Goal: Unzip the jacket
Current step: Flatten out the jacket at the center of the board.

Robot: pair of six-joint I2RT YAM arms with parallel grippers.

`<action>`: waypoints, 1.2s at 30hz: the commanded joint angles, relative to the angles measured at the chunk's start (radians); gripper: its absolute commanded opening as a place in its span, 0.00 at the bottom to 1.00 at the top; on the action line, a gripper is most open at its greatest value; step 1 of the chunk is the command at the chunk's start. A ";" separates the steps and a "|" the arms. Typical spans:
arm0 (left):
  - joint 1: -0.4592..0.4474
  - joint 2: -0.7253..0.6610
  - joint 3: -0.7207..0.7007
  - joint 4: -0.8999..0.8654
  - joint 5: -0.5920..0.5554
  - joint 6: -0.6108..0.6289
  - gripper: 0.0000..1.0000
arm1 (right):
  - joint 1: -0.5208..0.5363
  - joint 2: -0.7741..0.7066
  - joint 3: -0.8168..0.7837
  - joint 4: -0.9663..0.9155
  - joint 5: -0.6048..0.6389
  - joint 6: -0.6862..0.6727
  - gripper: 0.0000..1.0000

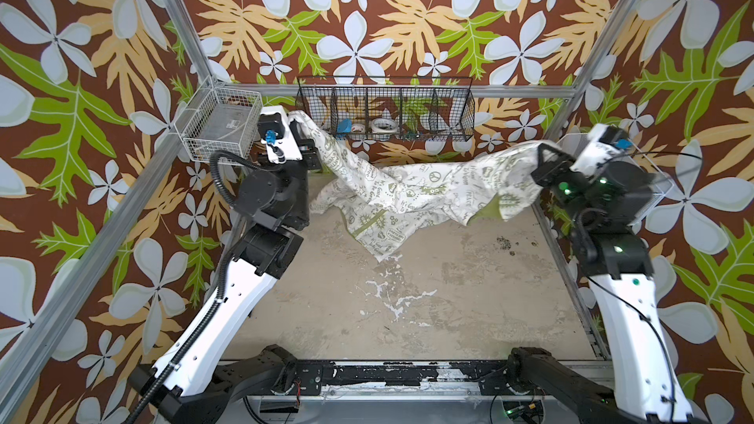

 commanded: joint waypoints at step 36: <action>0.361 0.273 -0.412 -0.393 0.159 -0.373 0.00 | 0.209 1.247 0.662 -0.144 0.123 -0.229 0.00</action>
